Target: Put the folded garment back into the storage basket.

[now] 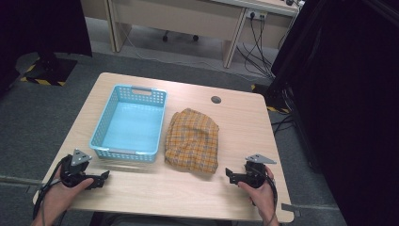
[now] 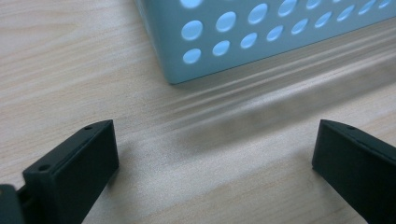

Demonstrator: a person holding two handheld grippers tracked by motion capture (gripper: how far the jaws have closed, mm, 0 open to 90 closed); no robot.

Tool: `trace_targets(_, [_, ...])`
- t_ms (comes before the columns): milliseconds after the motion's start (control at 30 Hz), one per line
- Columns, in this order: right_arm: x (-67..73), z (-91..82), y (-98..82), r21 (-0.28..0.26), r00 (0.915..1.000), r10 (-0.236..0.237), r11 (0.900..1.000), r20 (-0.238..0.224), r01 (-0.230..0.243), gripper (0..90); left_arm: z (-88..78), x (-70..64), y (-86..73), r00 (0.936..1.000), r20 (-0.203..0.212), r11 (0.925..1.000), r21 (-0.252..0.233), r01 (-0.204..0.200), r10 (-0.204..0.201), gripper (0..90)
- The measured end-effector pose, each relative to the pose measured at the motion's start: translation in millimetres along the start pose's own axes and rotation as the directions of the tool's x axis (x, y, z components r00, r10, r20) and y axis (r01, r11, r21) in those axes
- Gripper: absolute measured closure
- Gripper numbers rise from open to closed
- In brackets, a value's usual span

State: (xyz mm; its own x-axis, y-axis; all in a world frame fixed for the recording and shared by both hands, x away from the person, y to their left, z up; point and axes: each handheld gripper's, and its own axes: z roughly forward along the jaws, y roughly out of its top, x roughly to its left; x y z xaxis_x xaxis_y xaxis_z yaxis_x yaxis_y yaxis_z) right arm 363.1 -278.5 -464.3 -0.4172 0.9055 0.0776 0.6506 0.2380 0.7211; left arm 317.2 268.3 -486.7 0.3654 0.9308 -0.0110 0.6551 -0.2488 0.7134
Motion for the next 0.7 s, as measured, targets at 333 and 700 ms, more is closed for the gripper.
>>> trace_targets(333, [1.8, -2.4, 8.1, -0.021, 0.9996, 0.007, 1.0, -0.029, -0.008, 2.5, 0.0, 0.0, 0.0, 1.0, 0.0, 1.0, 0.0, 0.0, 0.0, 0.0])
trace_targets(700, [7.1, -4.7, 18.6, -0.05, 0.995, 0.03, 0.998, -0.095, -0.035, 3.0, 0.0, 0.0, 0.0, 1.0, 0.0, 1.0, 0.0, 0.0, 0.0, 0.0])
